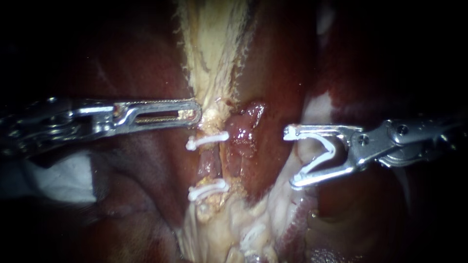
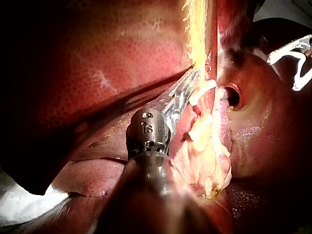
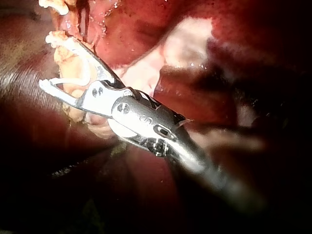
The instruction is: Clipping first clip right tube
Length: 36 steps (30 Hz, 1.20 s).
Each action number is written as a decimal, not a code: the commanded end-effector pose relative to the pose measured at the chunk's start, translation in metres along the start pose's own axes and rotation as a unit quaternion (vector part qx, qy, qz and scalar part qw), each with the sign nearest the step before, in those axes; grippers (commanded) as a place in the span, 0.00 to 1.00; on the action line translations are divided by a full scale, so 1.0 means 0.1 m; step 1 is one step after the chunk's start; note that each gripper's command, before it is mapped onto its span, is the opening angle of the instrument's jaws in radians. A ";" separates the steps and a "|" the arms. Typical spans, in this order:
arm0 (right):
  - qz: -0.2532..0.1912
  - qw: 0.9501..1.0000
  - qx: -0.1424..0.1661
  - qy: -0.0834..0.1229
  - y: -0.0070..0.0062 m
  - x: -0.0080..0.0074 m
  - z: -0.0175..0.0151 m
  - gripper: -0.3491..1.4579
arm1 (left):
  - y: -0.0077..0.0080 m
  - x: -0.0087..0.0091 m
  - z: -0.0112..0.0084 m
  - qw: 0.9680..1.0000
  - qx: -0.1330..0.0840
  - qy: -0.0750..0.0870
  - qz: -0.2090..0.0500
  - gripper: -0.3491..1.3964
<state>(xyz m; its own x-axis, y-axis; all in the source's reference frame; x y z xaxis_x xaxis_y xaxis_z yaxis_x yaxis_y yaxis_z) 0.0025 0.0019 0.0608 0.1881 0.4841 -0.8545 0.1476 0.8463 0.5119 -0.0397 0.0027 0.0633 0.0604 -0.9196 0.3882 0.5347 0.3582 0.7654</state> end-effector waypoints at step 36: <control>0.051 0.998 0.044 -0.006 0.045 -0.109 0.125 0.52 | -0.058 -0.029 -0.076 1.000 0.019 -0.004 -0.013 0.00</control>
<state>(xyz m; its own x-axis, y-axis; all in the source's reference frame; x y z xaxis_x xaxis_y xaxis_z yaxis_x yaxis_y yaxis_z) 0.0135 -0.0022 0.0738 0.2165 0.5638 -0.7970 0.2096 0.7705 0.6020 -0.0366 0.0021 0.0537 0.0395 -0.9273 0.3723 0.5033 0.3403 0.7943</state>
